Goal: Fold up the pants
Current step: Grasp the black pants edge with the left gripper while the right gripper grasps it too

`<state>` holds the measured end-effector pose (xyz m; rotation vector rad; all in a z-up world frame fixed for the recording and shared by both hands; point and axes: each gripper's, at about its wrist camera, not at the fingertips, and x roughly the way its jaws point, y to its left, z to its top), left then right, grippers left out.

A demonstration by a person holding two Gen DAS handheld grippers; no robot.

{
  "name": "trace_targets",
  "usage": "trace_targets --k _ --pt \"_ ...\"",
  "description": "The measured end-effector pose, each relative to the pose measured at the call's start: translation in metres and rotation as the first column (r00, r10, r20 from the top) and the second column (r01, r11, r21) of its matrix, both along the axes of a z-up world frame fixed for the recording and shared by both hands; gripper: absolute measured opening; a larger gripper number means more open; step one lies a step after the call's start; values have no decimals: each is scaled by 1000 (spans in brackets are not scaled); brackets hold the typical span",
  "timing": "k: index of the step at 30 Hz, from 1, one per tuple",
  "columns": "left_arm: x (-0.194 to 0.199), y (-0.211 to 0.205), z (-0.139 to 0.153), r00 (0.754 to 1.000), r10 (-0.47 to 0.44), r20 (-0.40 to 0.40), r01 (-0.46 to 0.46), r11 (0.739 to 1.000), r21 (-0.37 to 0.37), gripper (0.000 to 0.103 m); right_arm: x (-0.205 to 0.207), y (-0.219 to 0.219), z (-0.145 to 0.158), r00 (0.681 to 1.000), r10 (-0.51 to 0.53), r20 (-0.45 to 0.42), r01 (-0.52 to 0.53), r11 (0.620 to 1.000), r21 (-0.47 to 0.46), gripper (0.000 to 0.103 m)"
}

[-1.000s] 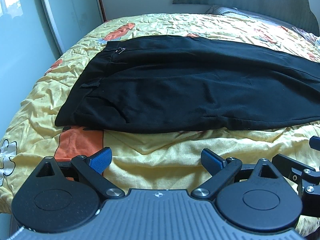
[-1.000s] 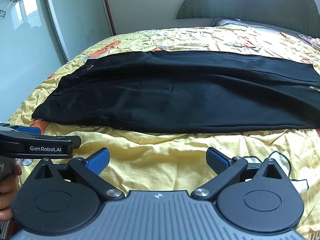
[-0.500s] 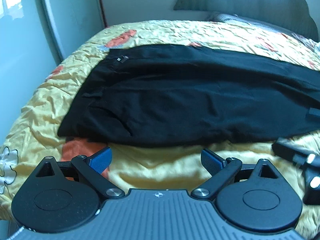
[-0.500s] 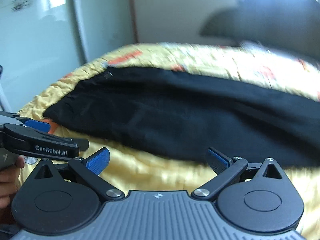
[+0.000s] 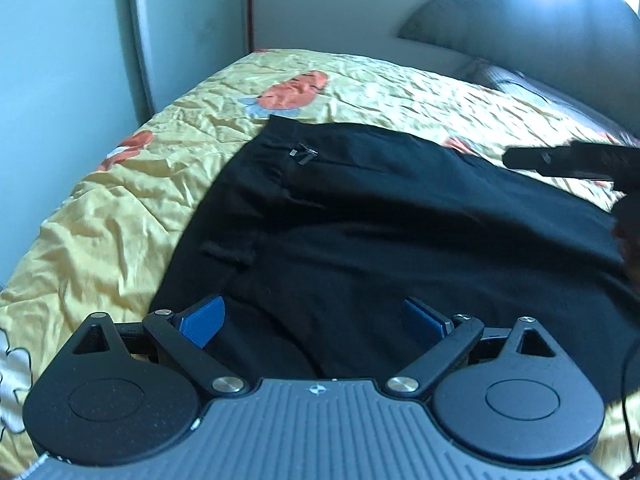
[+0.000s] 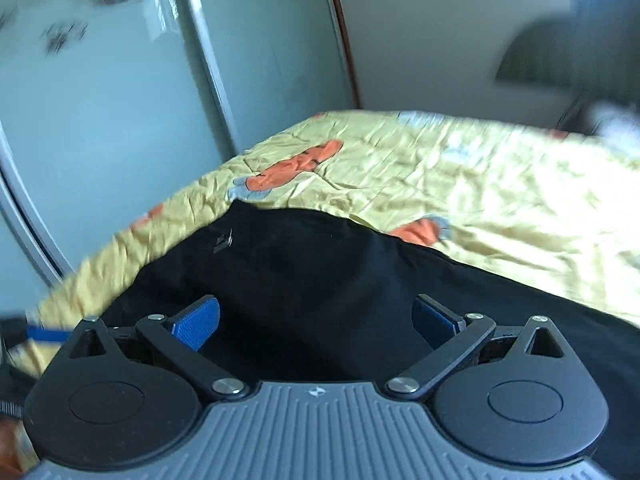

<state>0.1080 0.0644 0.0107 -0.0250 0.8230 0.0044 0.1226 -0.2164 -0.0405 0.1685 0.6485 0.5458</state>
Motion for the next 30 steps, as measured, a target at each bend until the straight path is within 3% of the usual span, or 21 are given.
trace_targets --k 4,7,13,15,16,18,20,21,24,27,30 --pt "25 12 -1 998 60 11 -60 998 -29 95 59 12 -6 998 65 22 -65 998 -6 93" --pt "41 13 1 998 63 24 -63 998 8 95 93 32 -13 987 153 57 -148 986 -83 92" --pt "74 11 2 999 30 -12 -30 999 11 96 137 66 -40 966 260 1 -250 932 -261 89" --pt "87 12 3 999 42 -20 -42 999 5 96 145 71 -48 955 294 -25 -288 912 -290 53" --pt "94 12 5 999 48 -19 -48 999 -2 96 145 71 -48 952 305 -27 -300 912 -280 50" --pt "109 13 9 998 58 -16 -58 998 -18 96 142 69 -47 944 330 -22 -323 909 -263 24" --pt "125 14 16 997 77 -22 -78 995 -58 96 133 74 -45 945 325 18 -304 901 -310 11" --pt "133 15 19 996 85 -25 -87 992 -94 96 126 75 -44 943 330 48 -296 894 -336 9" --pt "160 18 26 993 101 -63 -113 967 -227 95 84 89 -41 910 372 186 -240 835 -495 7" --pt "187 19 22 986 94 -136 -139 915 -378 95 37 109 -44 835 468 291 -182 733 -656 7" --pt "212 13 11 975 70 -211 -161 876 -456 93 7 123 -55 768 545 337 -118 637 -762 7"
